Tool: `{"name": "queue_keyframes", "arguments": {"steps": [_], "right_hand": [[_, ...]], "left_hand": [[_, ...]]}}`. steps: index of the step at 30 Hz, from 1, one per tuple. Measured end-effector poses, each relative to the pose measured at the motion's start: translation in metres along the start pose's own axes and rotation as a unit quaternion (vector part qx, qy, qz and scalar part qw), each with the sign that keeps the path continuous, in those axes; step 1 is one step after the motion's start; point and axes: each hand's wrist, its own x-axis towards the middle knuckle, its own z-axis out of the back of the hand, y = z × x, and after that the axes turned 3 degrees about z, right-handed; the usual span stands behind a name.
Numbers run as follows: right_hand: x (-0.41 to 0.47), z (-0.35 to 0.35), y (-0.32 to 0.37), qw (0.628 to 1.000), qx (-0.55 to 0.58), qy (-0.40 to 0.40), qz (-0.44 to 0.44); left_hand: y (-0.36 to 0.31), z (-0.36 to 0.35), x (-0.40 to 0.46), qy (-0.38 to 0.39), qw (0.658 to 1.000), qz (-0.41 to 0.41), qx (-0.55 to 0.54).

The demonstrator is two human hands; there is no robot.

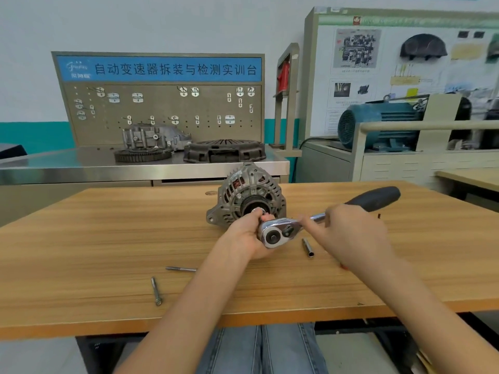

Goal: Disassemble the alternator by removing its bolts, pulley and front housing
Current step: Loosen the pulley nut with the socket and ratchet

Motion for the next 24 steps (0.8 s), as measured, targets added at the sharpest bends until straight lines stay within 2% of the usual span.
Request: {"name": "queue_keyframes", "arguments": {"steps": [1, 2, 3, 4, 7, 12, 15, 19, 24], "right_hand": [[0.000, 0.001, 0.002, 0.995, -0.028, -0.063, 0.078], [0.002, 0.001, 0.003, 0.984, -0.024, -0.089, 0.155], [0.006, 0.001, 0.004, 0.975, -0.012, -0.060, 0.212], [0.012, 0.001, 0.004, 0.969, 0.010, 0.003, 0.246], [0.035, -0.003, 0.004, 0.942, 0.009, 0.174, 0.287], [0.051, -0.015, 0.006, 0.910, 0.118, 0.277, 0.286], [0.050, -0.018, 0.007, 0.914, 0.128, 0.264, 0.282], [0.046, -0.020, 0.005, 0.930, 0.079, 0.179, 0.311], [0.041, -0.026, 0.004, 0.936, 0.079, 0.110, 0.325]], "left_hand": [[0.000, -0.001, -0.001, 0.001, 1.000, 0.000, -0.005], [0.000, -0.001, -0.001, 0.002, 1.000, -0.003, -0.007], [0.000, -0.001, -0.001, 0.005, 1.000, -0.008, -0.002], [0.000, 0.000, -0.001, 0.008, 1.000, -0.010, 0.004], [0.000, 0.002, 0.000, 0.011, 1.000, 0.000, 0.018], [-0.002, 0.007, 0.004, 0.018, 1.000, 0.002, 0.023], [-0.004, 0.009, 0.002, 0.021, 0.999, 0.015, 0.034], [-0.005, 0.010, -0.001, 0.028, 0.998, 0.024, 0.057], [-0.008, 0.009, -0.003, 0.017, 0.997, 0.035, 0.060]]}}
